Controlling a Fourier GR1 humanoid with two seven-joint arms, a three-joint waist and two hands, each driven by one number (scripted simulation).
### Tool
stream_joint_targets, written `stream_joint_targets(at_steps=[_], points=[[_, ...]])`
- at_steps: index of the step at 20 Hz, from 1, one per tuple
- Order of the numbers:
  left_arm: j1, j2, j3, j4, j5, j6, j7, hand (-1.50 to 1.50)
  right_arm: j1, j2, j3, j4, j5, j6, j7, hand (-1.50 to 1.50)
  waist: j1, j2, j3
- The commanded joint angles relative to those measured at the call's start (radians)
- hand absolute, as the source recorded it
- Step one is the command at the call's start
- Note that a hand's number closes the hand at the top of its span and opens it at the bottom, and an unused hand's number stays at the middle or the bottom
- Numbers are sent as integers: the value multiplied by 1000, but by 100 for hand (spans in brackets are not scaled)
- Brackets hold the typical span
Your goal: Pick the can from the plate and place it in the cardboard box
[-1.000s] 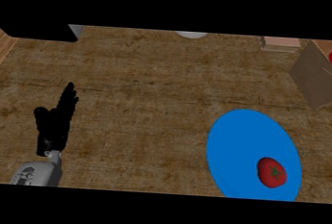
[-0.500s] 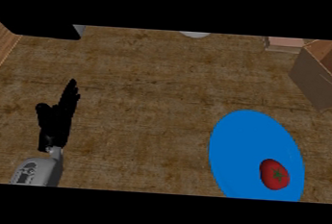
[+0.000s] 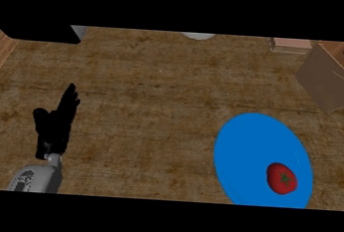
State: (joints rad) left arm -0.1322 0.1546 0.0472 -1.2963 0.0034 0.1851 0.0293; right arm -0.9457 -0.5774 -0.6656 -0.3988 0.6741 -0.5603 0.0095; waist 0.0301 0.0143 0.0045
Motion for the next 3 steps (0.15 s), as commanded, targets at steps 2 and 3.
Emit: stream_joint_targets(at_steps=[2, 3], points=[[-4, -17, -8, -31, -6, 22, 36, 0, 63, -17, -141, -35, -188, 49, -188, -150, -14, -7, -1], [8, -11, 2, -13, -7, 18, 4, 0, 99, 2, -159, -54, -213, 21, -231, -150, -19, -8, -2]])
